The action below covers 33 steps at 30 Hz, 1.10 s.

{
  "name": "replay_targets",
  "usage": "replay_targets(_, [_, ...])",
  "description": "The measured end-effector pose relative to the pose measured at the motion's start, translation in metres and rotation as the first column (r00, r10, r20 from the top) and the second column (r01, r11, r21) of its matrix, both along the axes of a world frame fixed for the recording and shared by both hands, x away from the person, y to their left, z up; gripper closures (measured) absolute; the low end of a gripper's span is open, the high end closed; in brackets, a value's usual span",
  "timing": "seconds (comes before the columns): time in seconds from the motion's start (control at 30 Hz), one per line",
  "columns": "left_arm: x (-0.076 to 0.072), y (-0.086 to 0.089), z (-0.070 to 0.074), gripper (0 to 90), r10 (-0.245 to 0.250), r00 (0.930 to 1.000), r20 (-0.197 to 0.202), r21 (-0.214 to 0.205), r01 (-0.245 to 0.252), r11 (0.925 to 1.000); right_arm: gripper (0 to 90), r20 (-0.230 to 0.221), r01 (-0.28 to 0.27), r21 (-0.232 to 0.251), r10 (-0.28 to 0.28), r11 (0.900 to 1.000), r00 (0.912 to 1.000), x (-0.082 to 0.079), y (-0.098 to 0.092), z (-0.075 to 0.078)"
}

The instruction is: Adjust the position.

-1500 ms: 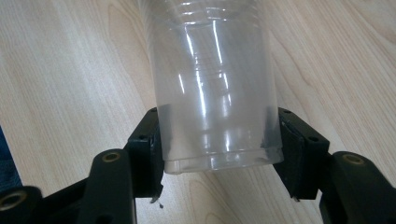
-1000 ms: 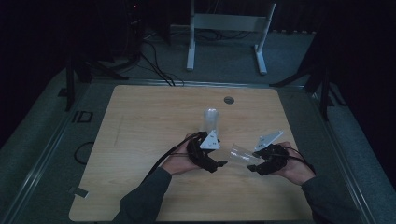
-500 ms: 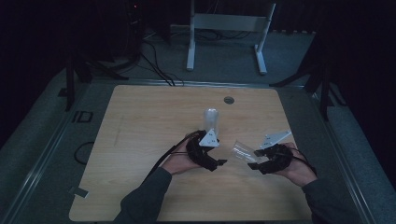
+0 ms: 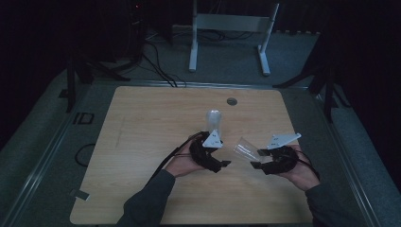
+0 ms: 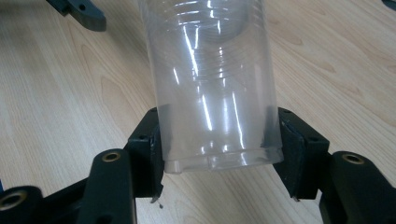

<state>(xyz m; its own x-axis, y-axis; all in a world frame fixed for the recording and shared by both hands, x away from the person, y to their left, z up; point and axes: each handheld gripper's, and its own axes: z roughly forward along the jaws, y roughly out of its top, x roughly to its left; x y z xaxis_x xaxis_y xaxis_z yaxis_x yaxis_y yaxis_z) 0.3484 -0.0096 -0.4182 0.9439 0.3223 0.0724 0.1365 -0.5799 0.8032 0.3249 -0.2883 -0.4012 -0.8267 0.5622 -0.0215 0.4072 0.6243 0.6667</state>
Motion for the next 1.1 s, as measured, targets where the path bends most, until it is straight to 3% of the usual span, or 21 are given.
replay_targets(0.5, [0.0007, -0.0009, 0.0003, 23.2, 0.009, 0.9998, -0.016, -0.015, -0.009, 0.9998, 41.8, 0.021, 0.019, 0.077, -0.021, 0.9969, 0.9996, -0.001, -0.0006, -0.0018])
replay_targets(0.8, [0.0017, 0.0001, 0.002, 23.2, 0.017, 0.9991, -0.04, -0.066, -0.019, 0.9976, 41.8, 0.032, 0.041, 0.164, -0.047, 0.9855, 0.9984, -0.0006, -0.0044, -0.0009])
replay_targets(1.1, [0.0039, 0.0027, 0.0057, 23.2, 0.022, 0.998, -0.06, -0.119, -0.029, 0.9924, 41.8, 0.056, 0.046, 0.212, -0.059, 0.9761, 0.9967, -0.0005, -0.0027, 0.0007])
